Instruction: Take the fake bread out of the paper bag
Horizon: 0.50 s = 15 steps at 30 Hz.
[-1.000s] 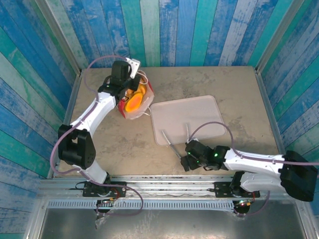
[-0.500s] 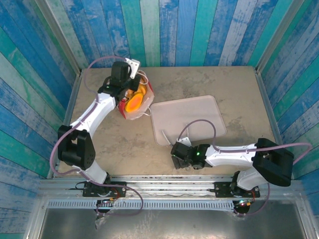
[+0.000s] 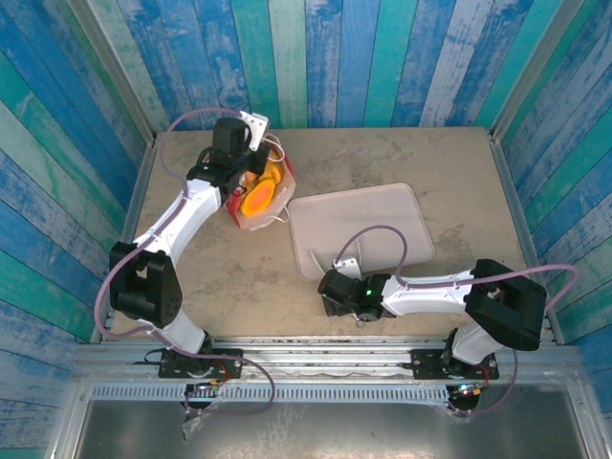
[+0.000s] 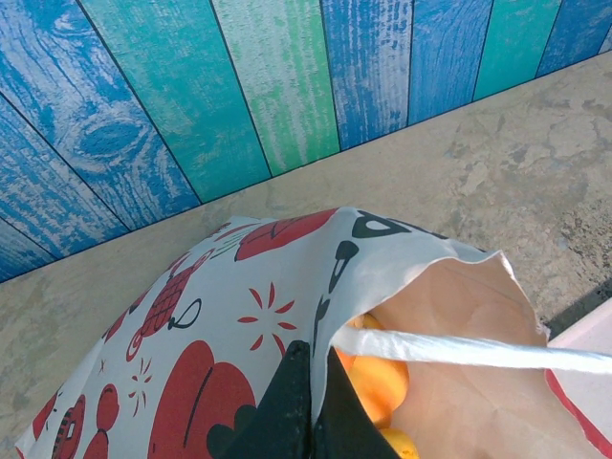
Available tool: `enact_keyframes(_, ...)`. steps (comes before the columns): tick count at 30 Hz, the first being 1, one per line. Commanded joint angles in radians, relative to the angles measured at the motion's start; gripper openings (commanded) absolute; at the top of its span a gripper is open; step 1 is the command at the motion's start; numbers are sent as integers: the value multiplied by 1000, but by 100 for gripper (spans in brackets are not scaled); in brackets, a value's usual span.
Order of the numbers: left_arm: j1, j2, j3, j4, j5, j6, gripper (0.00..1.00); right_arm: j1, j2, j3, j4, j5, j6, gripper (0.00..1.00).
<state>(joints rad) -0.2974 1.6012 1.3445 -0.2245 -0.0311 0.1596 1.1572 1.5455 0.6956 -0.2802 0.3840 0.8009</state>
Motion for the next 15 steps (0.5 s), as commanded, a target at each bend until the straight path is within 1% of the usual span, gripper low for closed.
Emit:
enact_keyframes(1,-5,-90,2,89,20,-11,3,6,30,-35,-67,26,12,99)
enact_keyframes(3,-5,-90,3,91,16,-11,3,3,27,-43,-65,29,10,95)
enact_keyframes(6,-5,-89,2,95,15,-14,3,3,28,-48,-58,33,-7,80)
enact_keyframes(8,-5,-87,3,95,14,-14,3,4,28,-49,-52,34,-16,68)
enact_keyframes(10,-5,-84,2,95,18,-16,3,3,24,-50,-47,35,-25,53)
enact_keyframes(12,-5,-83,2,91,22,-14,3,1,14,-48,-48,39,-37,40)
enact_keyframes(13,-5,-82,1,90,24,-14,3,2,4,-44,-51,41,-44,32)
enact_keyframes(15,-5,-85,-4,89,26,-14,3,-2,-14,-35,-59,42,-55,20)
